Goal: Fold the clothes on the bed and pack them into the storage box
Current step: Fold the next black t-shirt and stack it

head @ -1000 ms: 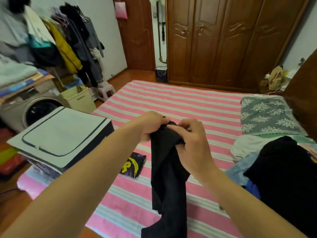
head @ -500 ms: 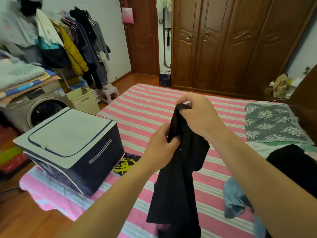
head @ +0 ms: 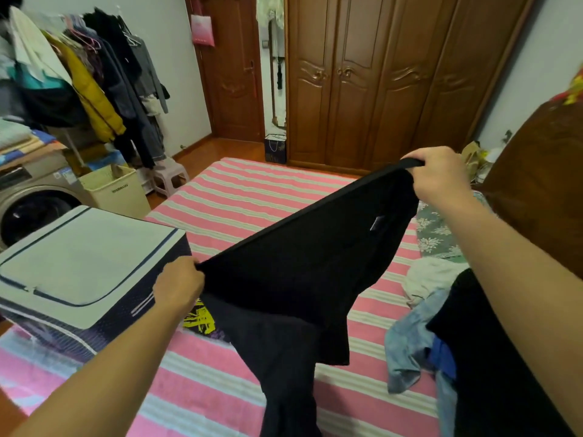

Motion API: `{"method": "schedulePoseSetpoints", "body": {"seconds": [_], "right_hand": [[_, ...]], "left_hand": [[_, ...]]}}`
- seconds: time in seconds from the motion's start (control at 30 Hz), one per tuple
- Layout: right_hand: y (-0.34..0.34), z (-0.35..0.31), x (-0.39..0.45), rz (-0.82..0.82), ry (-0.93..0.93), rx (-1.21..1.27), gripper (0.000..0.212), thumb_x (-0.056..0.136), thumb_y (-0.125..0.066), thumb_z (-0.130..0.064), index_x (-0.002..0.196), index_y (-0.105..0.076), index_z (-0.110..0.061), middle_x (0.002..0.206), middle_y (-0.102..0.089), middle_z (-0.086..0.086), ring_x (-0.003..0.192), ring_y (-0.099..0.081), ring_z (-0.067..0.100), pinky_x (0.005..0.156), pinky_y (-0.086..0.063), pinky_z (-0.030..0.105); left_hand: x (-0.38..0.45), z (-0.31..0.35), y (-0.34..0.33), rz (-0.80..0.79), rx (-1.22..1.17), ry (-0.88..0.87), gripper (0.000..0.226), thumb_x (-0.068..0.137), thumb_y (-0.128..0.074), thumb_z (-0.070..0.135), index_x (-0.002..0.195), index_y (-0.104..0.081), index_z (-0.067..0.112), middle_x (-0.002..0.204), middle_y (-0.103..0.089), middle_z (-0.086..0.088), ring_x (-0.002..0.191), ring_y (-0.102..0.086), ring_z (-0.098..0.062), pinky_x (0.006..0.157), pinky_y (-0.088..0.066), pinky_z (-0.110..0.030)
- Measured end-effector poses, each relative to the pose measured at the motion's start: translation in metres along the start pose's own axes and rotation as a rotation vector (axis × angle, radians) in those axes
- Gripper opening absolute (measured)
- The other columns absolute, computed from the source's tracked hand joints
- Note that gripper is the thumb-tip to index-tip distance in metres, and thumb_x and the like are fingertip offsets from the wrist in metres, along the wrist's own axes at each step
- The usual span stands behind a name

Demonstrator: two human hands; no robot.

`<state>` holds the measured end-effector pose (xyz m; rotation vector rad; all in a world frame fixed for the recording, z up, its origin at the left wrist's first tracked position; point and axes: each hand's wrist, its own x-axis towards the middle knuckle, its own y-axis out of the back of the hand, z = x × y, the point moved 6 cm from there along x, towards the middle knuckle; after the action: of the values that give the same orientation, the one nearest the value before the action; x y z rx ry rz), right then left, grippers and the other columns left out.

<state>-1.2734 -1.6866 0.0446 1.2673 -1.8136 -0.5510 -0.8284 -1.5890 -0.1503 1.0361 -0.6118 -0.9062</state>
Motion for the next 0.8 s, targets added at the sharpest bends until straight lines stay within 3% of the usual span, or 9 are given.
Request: {"method": "schedulePoseSetpoints", "body": {"seconds": [0.13, 0.3, 0.33, 0.4, 0.5, 0.57, 0.6, 0.7, 0.8], "right_hand": [[0.022, 0.014, 0.026, 0.098, -0.078, -0.022, 0.024, 0.099, -0.053, -0.010, 0.109, -0.073, -0.020, 0.105, -0.068, 0.007, 0.107, -0.061, 0.033, 0.081, -0.047, 0.034], [0.045, 0.006, 0.013, 0.365, -0.011, -0.095, 0.041, 0.096, -0.049, 0.005, 0.129, -0.066, -0.014, 0.122, -0.068, 0.016, 0.114, -0.060, 0.036, 0.097, -0.050, 0.040], [0.043, 0.011, 0.004, 0.380, 0.008, -0.126, 0.046, 0.093, -0.050, 0.009, 0.131, -0.064, -0.013, 0.121, -0.068, 0.018, 0.113, -0.061, 0.037, 0.097, -0.051, 0.041], [0.030, 0.033, -0.020, 0.358, 0.009, -0.171, 0.052, 0.088, -0.051, 0.014, 0.132, -0.064, -0.011, 0.120, -0.068, 0.021, 0.110, -0.062, 0.040, 0.097, -0.051, 0.044], [-0.007, 0.095, -0.079, 0.241, -0.120, -0.250, 0.053, 0.082, -0.051, 0.012, 0.128, -0.066, -0.008, 0.118, -0.068, 0.024, 0.105, -0.062, 0.044, 0.094, -0.051, 0.049], [-0.044, 0.139, -0.140, 0.109, -0.261, -0.313, 0.047, 0.082, -0.053, 0.008, 0.123, -0.068, -0.009, 0.119, -0.065, 0.022, 0.101, -0.062, 0.045, 0.089, -0.052, 0.050], [-0.065, 0.156, -0.174, 0.037, -0.301, -0.358, 0.043, 0.080, -0.056, 0.007, 0.119, -0.069, -0.009, 0.117, -0.063, 0.020, 0.097, -0.061, 0.045, 0.082, -0.053, 0.049], [-0.135, 0.200, -0.274, -0.188, -0.223, -0.453, 0.043, 0.061, -0.066, 0.018, 0.098, -0.072, -0.004, 0.093, -0.060, 0.017, 0.080, -0.057, 0.041, 0.056, -0.051, 0.045], [-0.191, 0.242, -0.346, -0.485, -0.395, -0.346, 0.048, 0.061, -0.056, 0.021, 0.077, -0.069, -0.023, 0.085, -0.065, 0.008, 0.085, -0.063, 0.036, 0.065, -0.048, 0.038]], "left_hand": [[0.039, 0.008, 0.037, 0.202, -0.005, -0.054, 0.020, 0.088, -0.056, 0.004, 0.103, -0.068, 0.006, 0.100, -0.068, -0.023, 0.094, -0.063, -0.045, 0.079, -0.052, -0.046], [0.072, 0.027, 0.099, 0.458, -0.662, 0.134, 0.029, 0.097, -0.041, 0.005, 0.114, -0.064, 0.002, 0.118, -0.063, -0.023, 0.112, -0.058, -0.041, 0.095, -0.047, -0.046], [0.073, 0.027, 0.105, 0.476, -0.727, 0.169, 0.034, 0.098, -0.036, 0.007, 0.118, -0.062, -0.001, 0.124, -0.061, -0.025, 0.117, -0.056, -0.041, 0.097, -0.044, -0.045], [0.057, 0.021, 0.105, 0.467, -0.641, 0.148, 0.036, 0.099, -0.033, 0.008, 0.121, -0.059, -0.003, 0.129, -0.056, -0.029, 0.118, -0.053, -0.045, 0.098, -0.041, -0.048], [0.015, -0.013, 0.054, 0.328, -0.406, 0.031, 0.025, 0.096, -0.042, 0.004, 0.117, -0.054, 0.004, 0.110, -0.060, -0.030, 0.099, -0.057, -0.052, 0.080, -0.042, -0.053], [-0.014, -0.055, -0.003, 0.212, -0.540, 0.182, 0.031, 0.093, -0.043, -0.004, 0.122, -0.053, 0.005, 0.101, -0.061, -0.025, 0.092, -0.060, -0.047, 0.072, -0.041, -0.047], [-0.031, -0.073, -0.031, 0.192, -0.732, 0.303, 0.035, 0.093, -0.040, -0.008, 0.122, -0.054, 0.004, 0.104, -0.058, -0.021, 0.093, -0.058, -0.041, 0.071, -0.044, -0.044], [-0.077, -0.112, -0.116, 0.067, -1.191, 0.644, 0.038, 0.090, -0.031, -0.011, 0.104, -0.058, 0.013, 0.102, -0.059, -0.013, 0.092, -0.058, -0.029, 0.077, -0.053, -0.041], [-0.099, -0.132, -0.162, -0.145, -1.134, 0.692, 0.025, 0.083, -0.042, -0.003, 0.086, -0.055, 0.018, 0.084, -0.056, -0.008, 0.078, -0.052, -0.022, 0.070, -0.045, -0.033]]}}
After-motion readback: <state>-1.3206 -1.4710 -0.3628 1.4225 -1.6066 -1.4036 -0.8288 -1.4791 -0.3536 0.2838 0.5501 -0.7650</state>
